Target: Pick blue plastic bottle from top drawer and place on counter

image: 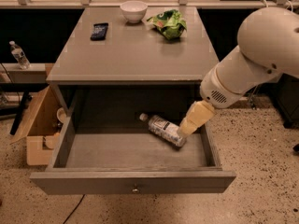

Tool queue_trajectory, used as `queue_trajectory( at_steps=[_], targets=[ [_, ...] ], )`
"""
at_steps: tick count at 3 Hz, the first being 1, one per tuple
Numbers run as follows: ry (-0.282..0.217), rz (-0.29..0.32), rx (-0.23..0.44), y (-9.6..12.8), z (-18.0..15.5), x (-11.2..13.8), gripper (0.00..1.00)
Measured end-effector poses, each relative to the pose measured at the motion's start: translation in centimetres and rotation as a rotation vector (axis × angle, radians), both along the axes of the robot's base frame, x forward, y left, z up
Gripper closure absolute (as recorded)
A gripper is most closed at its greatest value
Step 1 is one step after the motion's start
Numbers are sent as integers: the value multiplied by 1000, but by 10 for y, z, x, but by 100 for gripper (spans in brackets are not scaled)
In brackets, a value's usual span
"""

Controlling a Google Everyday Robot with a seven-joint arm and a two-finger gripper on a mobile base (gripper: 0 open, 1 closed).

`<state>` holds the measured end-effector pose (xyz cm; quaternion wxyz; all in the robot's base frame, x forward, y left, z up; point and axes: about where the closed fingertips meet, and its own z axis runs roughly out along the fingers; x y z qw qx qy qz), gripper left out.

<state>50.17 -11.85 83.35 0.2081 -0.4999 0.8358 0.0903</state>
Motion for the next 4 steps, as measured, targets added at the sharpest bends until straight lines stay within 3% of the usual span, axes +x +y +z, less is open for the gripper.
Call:
queue_trajectory(
  at_steps=[1, 4],
  targets=[
    [0, 0, 0, 0, 0, 0, 0],
    [-14, 6, 6, 29, -68, 23, 0]
  ],
)
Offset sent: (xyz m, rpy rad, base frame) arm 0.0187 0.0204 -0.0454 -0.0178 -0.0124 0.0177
